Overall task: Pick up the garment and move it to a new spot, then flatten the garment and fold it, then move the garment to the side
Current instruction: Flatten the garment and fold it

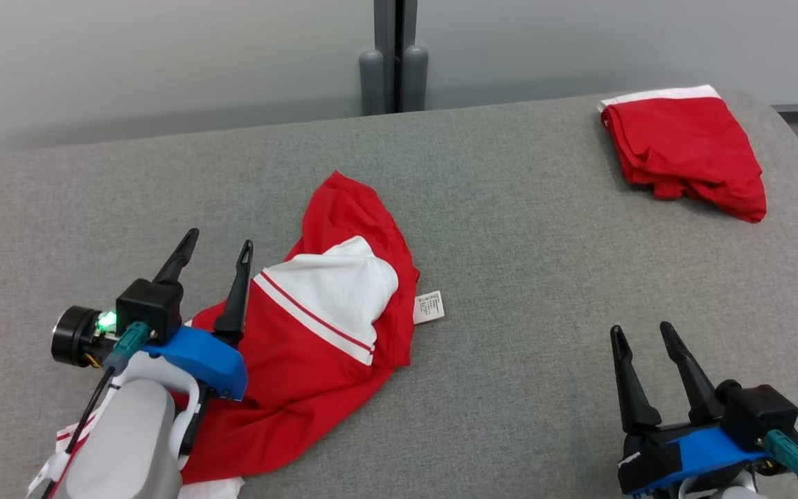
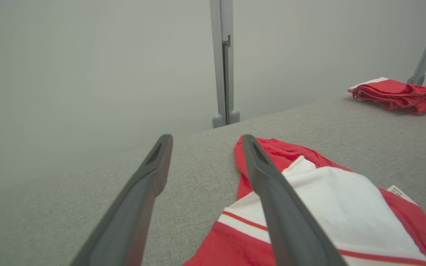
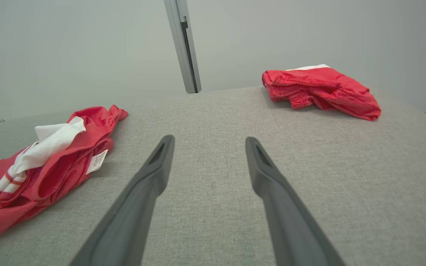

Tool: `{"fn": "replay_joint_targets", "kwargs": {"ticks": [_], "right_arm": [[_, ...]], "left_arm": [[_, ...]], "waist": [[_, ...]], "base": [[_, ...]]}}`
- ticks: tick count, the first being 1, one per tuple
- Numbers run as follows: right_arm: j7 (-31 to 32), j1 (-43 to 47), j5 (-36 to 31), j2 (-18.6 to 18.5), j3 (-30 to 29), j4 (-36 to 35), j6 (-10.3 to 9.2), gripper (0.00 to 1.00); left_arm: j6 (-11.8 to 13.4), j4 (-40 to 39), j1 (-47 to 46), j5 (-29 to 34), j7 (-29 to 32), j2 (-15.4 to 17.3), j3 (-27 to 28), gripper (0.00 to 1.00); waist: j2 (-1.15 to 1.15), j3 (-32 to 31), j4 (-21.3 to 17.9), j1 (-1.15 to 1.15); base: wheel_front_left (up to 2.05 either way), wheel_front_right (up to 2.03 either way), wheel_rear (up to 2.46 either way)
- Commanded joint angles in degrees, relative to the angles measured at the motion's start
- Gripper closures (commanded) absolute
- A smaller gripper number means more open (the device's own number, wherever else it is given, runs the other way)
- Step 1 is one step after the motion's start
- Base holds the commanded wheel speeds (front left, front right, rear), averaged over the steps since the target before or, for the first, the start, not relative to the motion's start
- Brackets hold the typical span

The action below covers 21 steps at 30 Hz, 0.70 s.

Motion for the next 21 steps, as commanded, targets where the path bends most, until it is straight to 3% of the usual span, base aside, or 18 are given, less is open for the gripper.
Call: {"fn": "replay_joint_targets", "kwargs": {"ticks": [1,11,21], "right_arm": [[-0.17,-0.97,-0.36,0.03,-0.10,-0.19,0.03,0.00],[-0.18,-2.83,-0.63,-0.08,-1.08,-0.44,0.03,0.00],[-0.18,-3.66,-0.89,-0.10,-1.08,0.03,0.03,0.00]], "left_arm": [[-0.12,1.61,-1.96,-0.76,0.10,0.82,-1.19,0.00],[-0.11,16.32,-9.04,-8.73,5.50,4.72,-13.06,0.00],[-0.11,21.21,-10.38,-18.05,12.99,7.14,-23.47,0.00]], "waist": [[0.00,0.67,-0.23,0.00],[0.00,3.94,-1.55,0.00],[0.00,4.20,-2.01,0.00]], "base": [[0.00,0.00,0.00],[0.00,0.00,0.00],[0.00,0.00,0.00]]}}
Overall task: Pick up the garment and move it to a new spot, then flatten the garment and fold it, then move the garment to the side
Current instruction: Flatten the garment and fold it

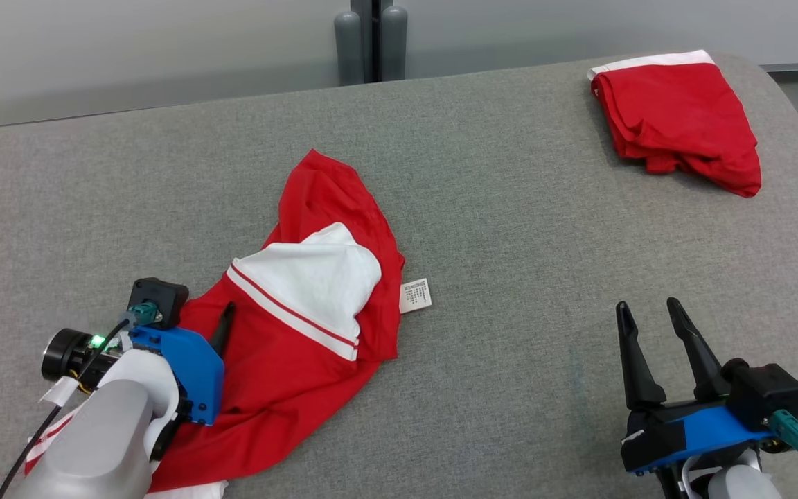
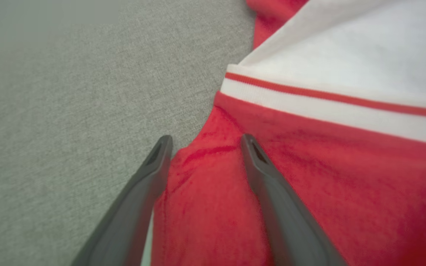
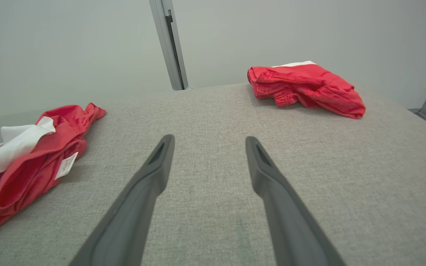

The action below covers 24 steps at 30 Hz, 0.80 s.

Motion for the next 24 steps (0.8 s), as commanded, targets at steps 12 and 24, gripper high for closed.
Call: {"fn": "replay_joint_targets", "kwargs": {"ticks": [12,24], "right_arm": [[-0.18,-0.03,-0.47,-0.64,-1.51,-0.31,0.03,0.00],[-0.18,-0.83,-0.45,-1.07,-2.39,-0.81,0.03,0.00]], "left_arm": [[0.05,3.74,-5.55,-4.27,0.56,2.07,-8.33,1.00],[3.72,7.74,-15.76,-7.34,-11.80,6.53,-0.52,1.00]], "waist": [[0.00,-0.11,0.75,0.00],[0.00,0.62,0.80,0.00]], "base": [[0.00,0.00,0.00],[0.00,0.00,0.00]]}}
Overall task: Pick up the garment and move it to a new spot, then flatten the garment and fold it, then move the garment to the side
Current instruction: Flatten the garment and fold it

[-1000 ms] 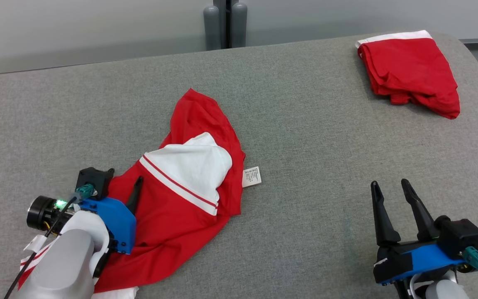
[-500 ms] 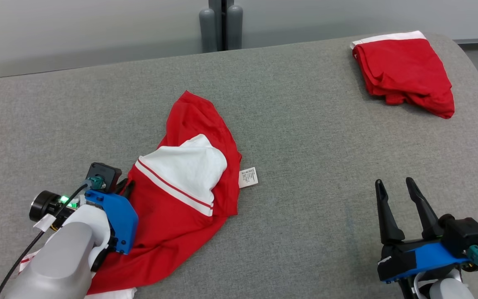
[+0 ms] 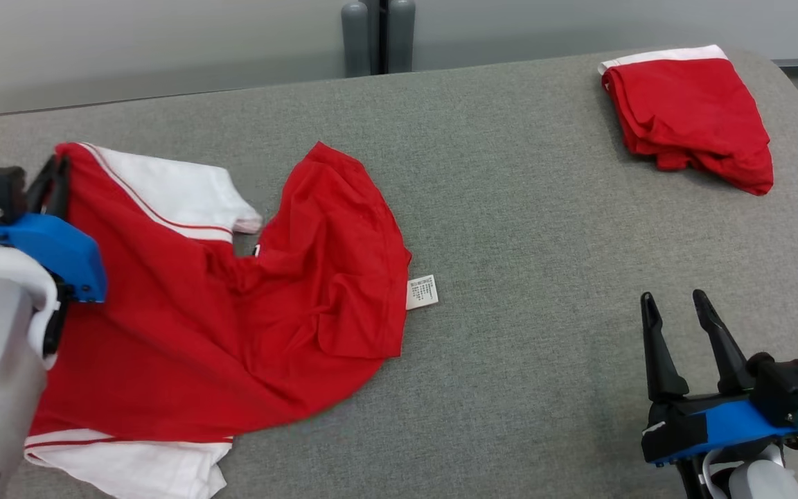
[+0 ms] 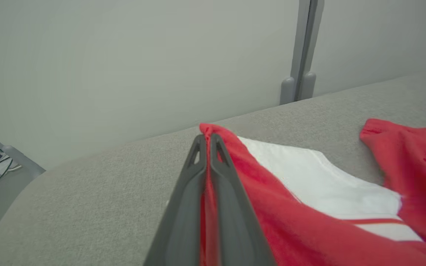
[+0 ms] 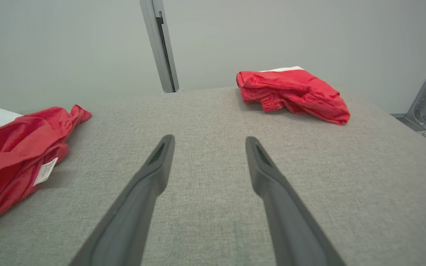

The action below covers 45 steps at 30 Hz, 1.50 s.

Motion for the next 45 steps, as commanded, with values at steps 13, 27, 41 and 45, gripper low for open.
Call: {"fn": "replay_joint_targets", "kwargs": {"ticks": [13,27,41,45], "right_arm": [[-0.18,-0.96,-0.39,0.16,-0.88,-0.41,0.03,0.00],[-0.18,1.85,0.08,0.48,-0.10,0.77,0.03,0.00],[-0.18,5.30,0.46,0.68,-0.66,0.87,0.03,0.00],[-0.18,5.90,0.50,0.78,-0.60,0.76,0.03,0.00]], "left_arm": [[5.55,-11.62,5.18,3.70,-0.97,2.66,10.48,0.00],[5.48,-35.64,25.71,13.97,-0.96,-3.69,27.33,0.00],[2.83,-46.40,42.71,21.40,-0.97,-13.23,35.70,0.00],[2.30,-48.35,46.11,22.98,-0.97,-15.26,37.71,0.00]], "waist": [[-0.01,1.45,0.44,0.00],[-0.01,-5.79,4.47,0.00],[-0.01,-11.21,8.98,0.00],[-0.01,-11.79,9.49,0.00]], "base": [[0.00,0.00,0.00],[0.00,0.00,0.00],[0.00,0.00,0.00],[0.00,0.00,0.00]]}}
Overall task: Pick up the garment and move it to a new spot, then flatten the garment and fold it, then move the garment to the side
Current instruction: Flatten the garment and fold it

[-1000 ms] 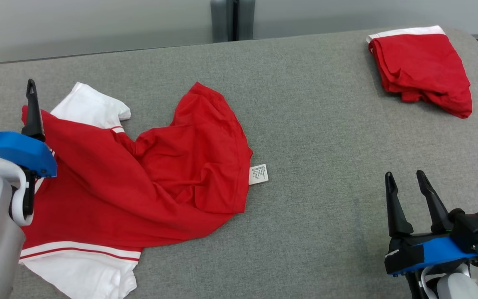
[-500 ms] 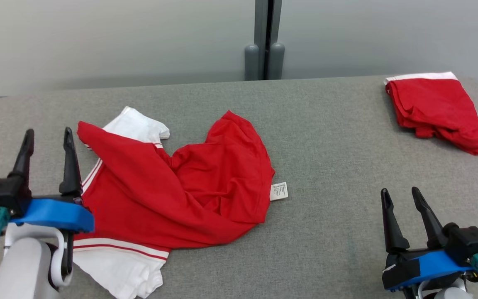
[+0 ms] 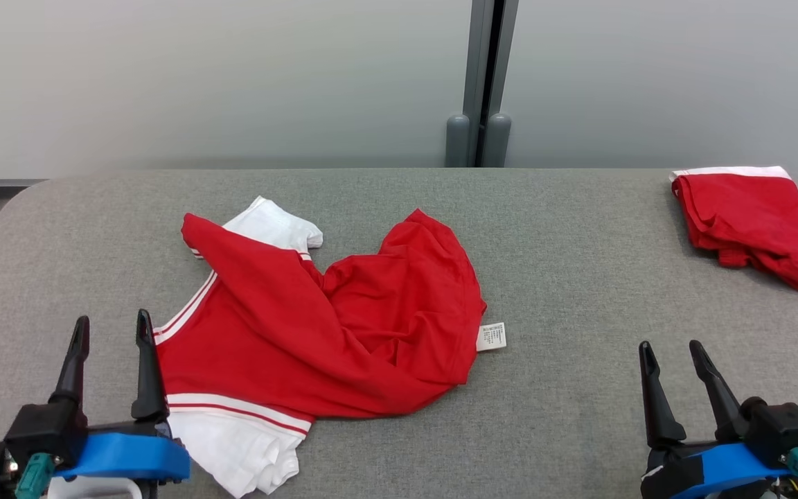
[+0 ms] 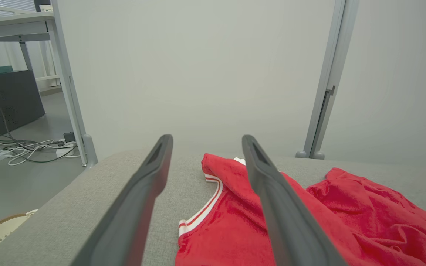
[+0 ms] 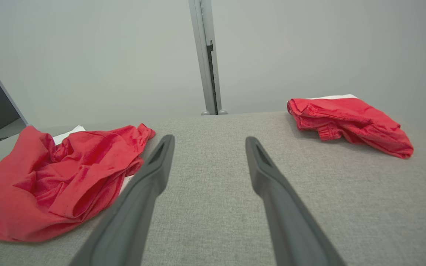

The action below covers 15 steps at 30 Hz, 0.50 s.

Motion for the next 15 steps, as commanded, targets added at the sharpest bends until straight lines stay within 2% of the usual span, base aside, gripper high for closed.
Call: {"fn": "replay_joint_targets", "kwargs": {"ticks": [1,7,15], "right_arm": [[-0.18,0.81,0.36,0.08,0.00,-0.12,0.03,0.00],[-0.18,1.29,0.70,0.23,-0.20,-0.16,0.03,0.00],[-0.18,1.23,0.89,0.32,-0.14,0.28,0.03,0.00]], "left_arm": [[-0.37,-0.54,1.02,0.57,-0.24,-0.58,0.36,0.00],[-1.17,-1.76,4.42,3.05,-0.24,-3.29,1.80,0.00],[-2.31,-0.43,5.00,5.26,-0.24,-4.73,3.10,0.00]], "waist": [[0.00,-0.07,0.08,0.00],[0.00,-0.12,0.41,0.00],[0.00,0.06,0.25,0.00]], "base": [[0.00,0.00,0.00],[0.00,0.00,0.00],[0.00,0.00,0.00]]}}
